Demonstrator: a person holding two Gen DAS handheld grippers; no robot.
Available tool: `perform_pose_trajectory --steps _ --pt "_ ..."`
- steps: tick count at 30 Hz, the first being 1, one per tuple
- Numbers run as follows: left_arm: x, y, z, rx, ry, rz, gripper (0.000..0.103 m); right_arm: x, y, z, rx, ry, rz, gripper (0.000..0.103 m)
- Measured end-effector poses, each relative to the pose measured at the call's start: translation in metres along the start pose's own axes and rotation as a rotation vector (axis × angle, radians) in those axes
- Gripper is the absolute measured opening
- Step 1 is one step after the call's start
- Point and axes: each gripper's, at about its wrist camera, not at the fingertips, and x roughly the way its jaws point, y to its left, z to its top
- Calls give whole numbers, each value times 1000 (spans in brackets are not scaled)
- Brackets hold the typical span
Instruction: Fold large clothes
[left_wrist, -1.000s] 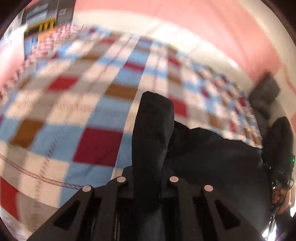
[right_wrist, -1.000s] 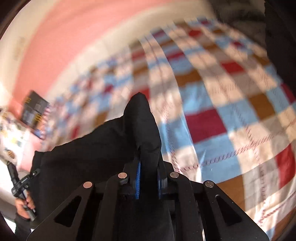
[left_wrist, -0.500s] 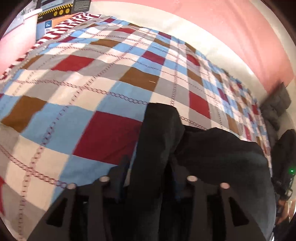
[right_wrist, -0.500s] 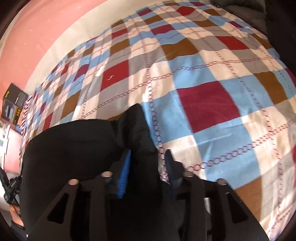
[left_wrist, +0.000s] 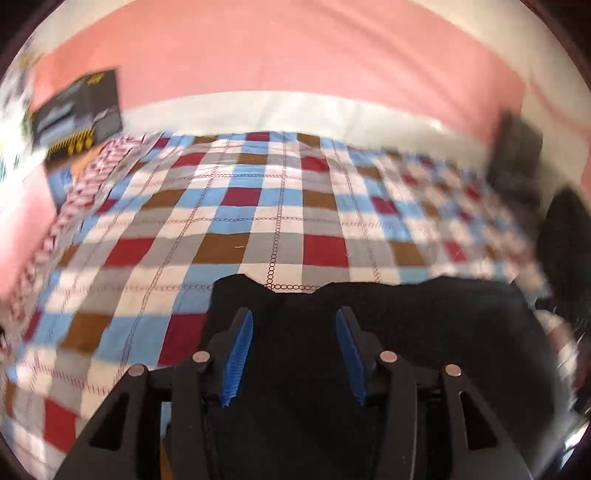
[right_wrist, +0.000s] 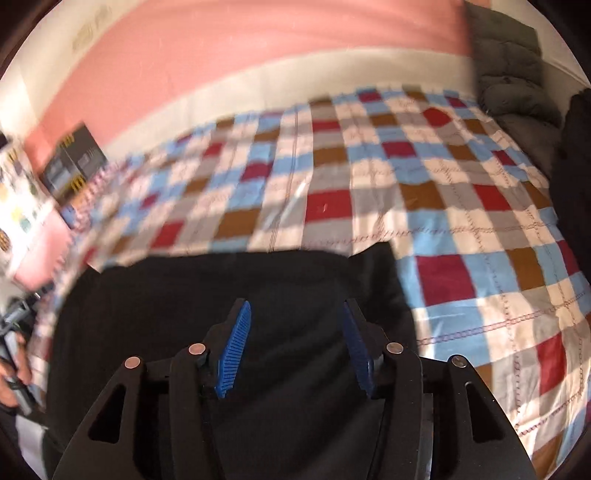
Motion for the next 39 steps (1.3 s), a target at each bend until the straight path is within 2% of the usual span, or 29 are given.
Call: perform_pose_trajectory --steps 1,2,3,5,6,7,8,11,14,17,19,21,22,24,26,28,29,31,34,37,38,39 --pt "19 4 0 -15 42 34 50 12 -4 -2 11 22 -19 51" --pt "38 15 -3 -64 91 59 45 35 -17 -6 45 76 -86 51" --pt "56 32 -9 -123 132 64 24 51 -33 -9 89 112 -114 50" --pt "83 64 -25 -248 205 69 6 56 -54 -16 149 109 -84 50" --pt "86 72 -31 -278 197 59 6 56 -59 -17 144 97 -106 50" --pt "89 75 -35 -288 194 83 8 58 -59 -19 129 91 -132 50" --pt "92 74 -37 -289 193 110 14 63 -61 -22 130 102 -169 50" --pt "96 66 -33 -238 205 162 15 71 -68 -20 167 132 -170 52" --pt "74 65 -26 -214 187 160 17 49 -63 -14 155 92 -212 52" --pt "29 67 -25 -231 112 124 17 -4 -44 -22 120 -16 -188 52" --pt "-9 58 -30 -225 49 64 21 -46 -16 -39 51 -81 -152 52" --pt "-46 35 -43 -198 -13 -6 39 -70 11 -61 2 -112 -100 52" --pt "-59 17 -52 -168 -24 -45 40 -77 26 -74 -27 -113 -72 52" --pt "-68 -18 -70 -97 3 -116 40 -79 56 -104 -79 -97 -34 52" --pt "-60 -51 -90 -28 46 -166 41 -59 72 -127 -100 -49 -20 52" --pt "-38 -67 -107 8 85 -141 41 -42 69 -139 -97 -62 -55 52" --pt "-27 -66 -112 -11 87 -144 43 -34 65 -142 -100 -74 -75 52" --pt "-16 -61 -112 -43 91 -152 42 -23 61 -140 -96 -56 -77 52" --pt "-6 -65 -106 -27 103 -116 42 -10 61 -130 -99 -23 -102 52" --pt "-17 -74 -98 -25 146 -72 38 -16 67 -122 -79 23 -140 52" --pt "-26 -76 -97 -37 156 -89 37 -28 69 -120 -57 29 -150 52" --pt "-36 -80 -95 -48 148 -133 37 -39 72 -121 -40 16 -123 52"
